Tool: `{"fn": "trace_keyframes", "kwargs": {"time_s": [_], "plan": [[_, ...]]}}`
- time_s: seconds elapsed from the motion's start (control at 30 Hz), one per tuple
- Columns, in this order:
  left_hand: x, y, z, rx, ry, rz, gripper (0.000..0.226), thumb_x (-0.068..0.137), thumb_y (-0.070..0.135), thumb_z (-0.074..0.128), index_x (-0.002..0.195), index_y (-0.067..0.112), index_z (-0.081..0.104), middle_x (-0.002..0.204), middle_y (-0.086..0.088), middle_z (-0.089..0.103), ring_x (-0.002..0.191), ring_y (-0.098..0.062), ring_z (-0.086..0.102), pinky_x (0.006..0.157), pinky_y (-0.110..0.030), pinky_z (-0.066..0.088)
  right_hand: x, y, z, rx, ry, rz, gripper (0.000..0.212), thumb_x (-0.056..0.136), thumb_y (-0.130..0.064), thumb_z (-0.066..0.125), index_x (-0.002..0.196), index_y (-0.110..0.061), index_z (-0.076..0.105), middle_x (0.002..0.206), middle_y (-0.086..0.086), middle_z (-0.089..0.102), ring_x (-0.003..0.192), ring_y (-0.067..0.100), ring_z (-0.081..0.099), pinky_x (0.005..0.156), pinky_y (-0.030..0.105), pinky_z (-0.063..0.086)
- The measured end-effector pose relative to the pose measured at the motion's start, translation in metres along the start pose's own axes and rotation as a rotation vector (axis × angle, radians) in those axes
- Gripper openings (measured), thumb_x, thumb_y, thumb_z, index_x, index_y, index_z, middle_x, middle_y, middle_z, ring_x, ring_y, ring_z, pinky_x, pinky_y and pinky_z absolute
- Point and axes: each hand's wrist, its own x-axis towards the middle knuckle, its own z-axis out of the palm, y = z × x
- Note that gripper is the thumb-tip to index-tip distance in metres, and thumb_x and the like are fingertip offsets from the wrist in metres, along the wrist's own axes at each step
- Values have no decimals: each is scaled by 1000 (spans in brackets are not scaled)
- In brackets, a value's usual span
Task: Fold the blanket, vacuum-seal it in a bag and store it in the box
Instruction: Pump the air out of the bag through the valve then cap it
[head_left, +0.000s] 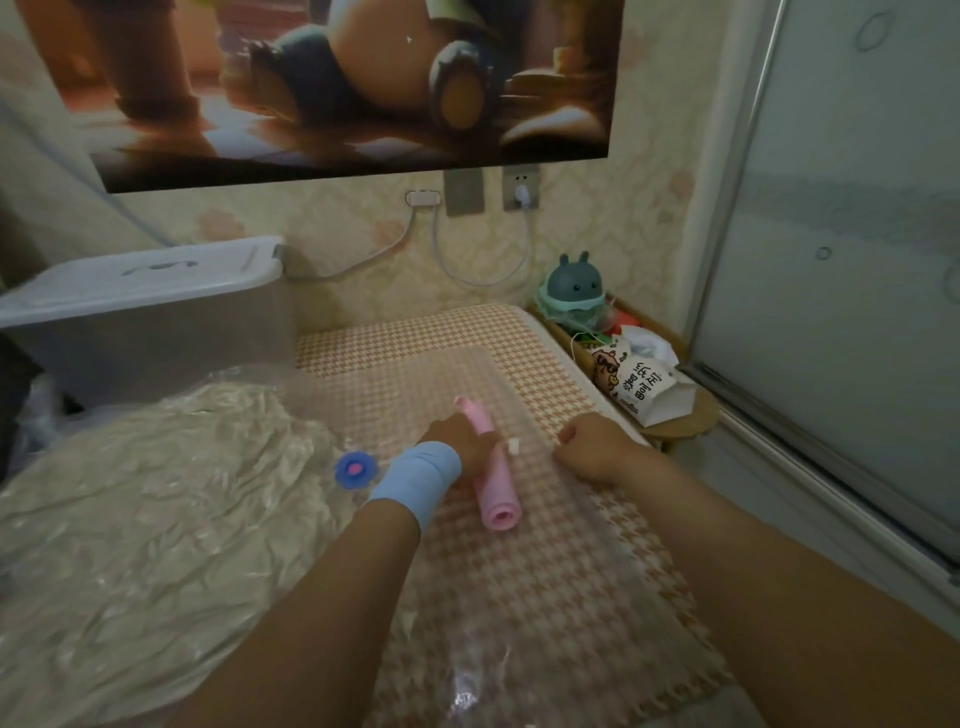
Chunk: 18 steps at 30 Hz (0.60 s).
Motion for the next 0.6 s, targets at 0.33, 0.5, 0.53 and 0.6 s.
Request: {"fn": "trace_keyframes", "kwargs": {"time_s": [0.33, 0.5, 0.53, 0.6], "plan": [[-24, -20, -12, -36, -54, 53, 85, 82, 28, 69, 151, 27, 20, 151, -9, 34, 132, -30, 42, 105, -39, 43, -28, -38, 0, 320, -81, 111, 14, 89, -12, 58, 97, -3, 65, 81, 8, 59, 63, 18, 55, 47, 19, 38], [-16, -34, -41, -212, 100, 20, 65, 85, 17, 61, 145, 25, 38, 149, -9, 39, 128, -29, 46, 101, -33, 43, -23, -52, -2, 406, -187, -40, 39, 91, 0, 46, 110, -17, 77, 110, -1, 68, 76, 16, 59, 61, 24, 47], [-15, -34, -45, -264, 134, 26, 63, 85, 16, 61, 144, 26, 41, 147, -10, 41, 126, -29, 48, 100, -33, 43, -19, -53, 1, 332, -185, -79, 49, 90, 7, 45, 113, -23, 75, 125, -1, 64, 89, 15, 62, 69, 22, 48], [-13, -31, -50, -341, 169, 42, 61, 83, 16, 62, 141, 28, 44, 143, -10, 45, 122, -29, 51, 98, -35, 46, -11, -56, 9, 222, -176, -96, 57, 88, 10, 47, 113, -34, 74, 145, 1, 52, 122, 21, 57, 91, 29, 51]]}}
